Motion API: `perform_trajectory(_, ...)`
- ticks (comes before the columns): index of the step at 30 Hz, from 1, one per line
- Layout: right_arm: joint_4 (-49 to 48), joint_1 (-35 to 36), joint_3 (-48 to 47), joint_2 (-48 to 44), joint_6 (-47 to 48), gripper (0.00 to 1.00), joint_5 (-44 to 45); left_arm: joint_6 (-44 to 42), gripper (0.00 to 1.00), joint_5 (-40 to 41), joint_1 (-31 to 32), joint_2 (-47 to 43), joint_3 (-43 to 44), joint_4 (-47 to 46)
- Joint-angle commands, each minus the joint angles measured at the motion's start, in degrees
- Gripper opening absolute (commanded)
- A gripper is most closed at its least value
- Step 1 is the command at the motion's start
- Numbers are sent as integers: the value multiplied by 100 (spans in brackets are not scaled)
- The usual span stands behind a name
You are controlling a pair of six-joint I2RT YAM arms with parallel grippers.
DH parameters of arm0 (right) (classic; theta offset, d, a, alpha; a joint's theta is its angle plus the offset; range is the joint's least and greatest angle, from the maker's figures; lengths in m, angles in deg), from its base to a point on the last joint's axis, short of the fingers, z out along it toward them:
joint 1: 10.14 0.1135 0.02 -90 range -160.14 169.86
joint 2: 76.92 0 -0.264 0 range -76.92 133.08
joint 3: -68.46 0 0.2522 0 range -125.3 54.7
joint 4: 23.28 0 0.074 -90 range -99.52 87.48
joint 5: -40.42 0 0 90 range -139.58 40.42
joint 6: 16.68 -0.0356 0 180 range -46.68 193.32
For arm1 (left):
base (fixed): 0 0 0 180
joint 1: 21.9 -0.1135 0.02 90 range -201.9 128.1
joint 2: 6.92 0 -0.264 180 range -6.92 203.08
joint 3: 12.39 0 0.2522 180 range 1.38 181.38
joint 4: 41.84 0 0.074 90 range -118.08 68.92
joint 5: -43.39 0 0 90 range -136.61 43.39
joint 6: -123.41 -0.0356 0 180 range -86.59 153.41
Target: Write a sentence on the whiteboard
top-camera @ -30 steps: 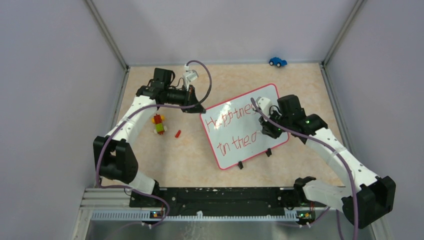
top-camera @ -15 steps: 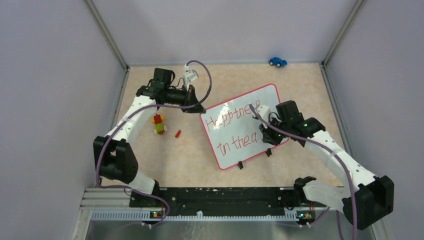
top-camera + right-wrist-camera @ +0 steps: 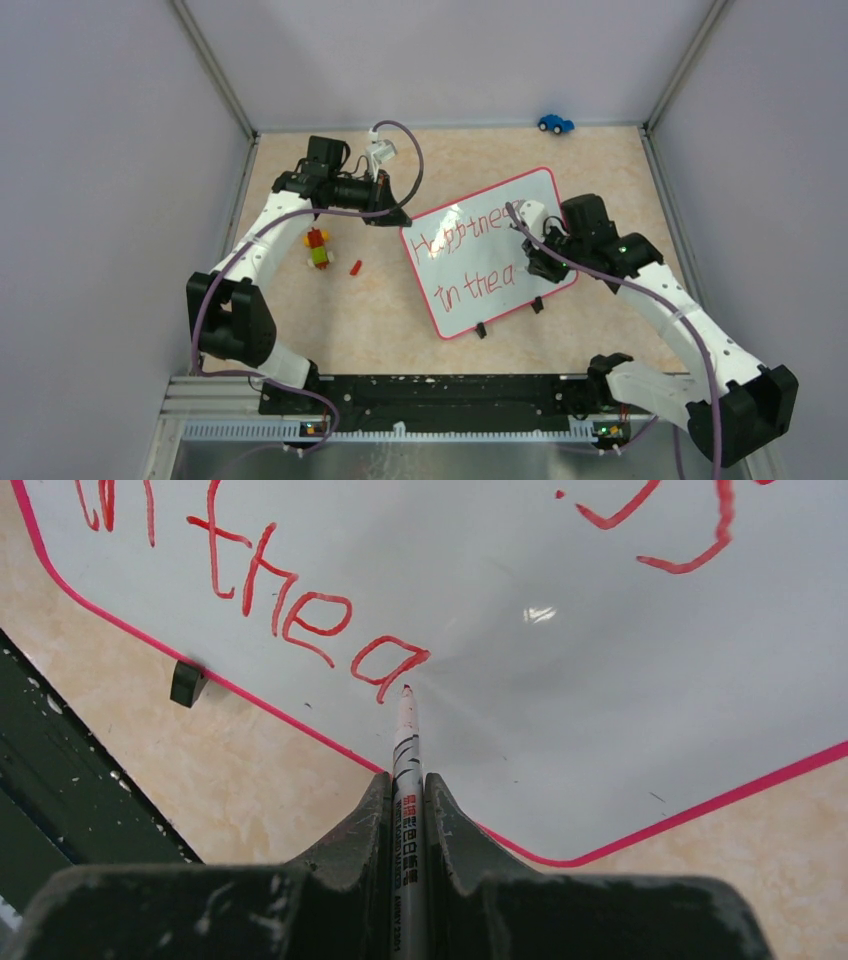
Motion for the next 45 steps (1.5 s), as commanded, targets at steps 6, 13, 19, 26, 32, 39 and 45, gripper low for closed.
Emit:
perform_trajectory(6,-105,-212,-415,-27,139,0,18,-227,0,214,222,228,-227,368)
perform_trajectory(13,-206,-216,-293,60,99,0,-81,-228,0,202,222,224,-236,359)
perform_trajectory(19,-351,-209,-316,184,29,0,-136,-235,0,218,222,224,-227,368)
perform_trajectory(26,-402,-211,-295,281,50,0,-102,-253,0,239,222,221,-234,385)
perform_trajectory(32,-444,-216,-253,268,65,0,52,-240,0,228,222,250,-225,377)
perform_trajectory(39,-422,-212,-310,224,100,0,329,-245,0,230,222,250,-218,385)
perform_trajectory(45,-435,-220,-314,191,92,0,403,-254,0,234,222,241,-228,390)
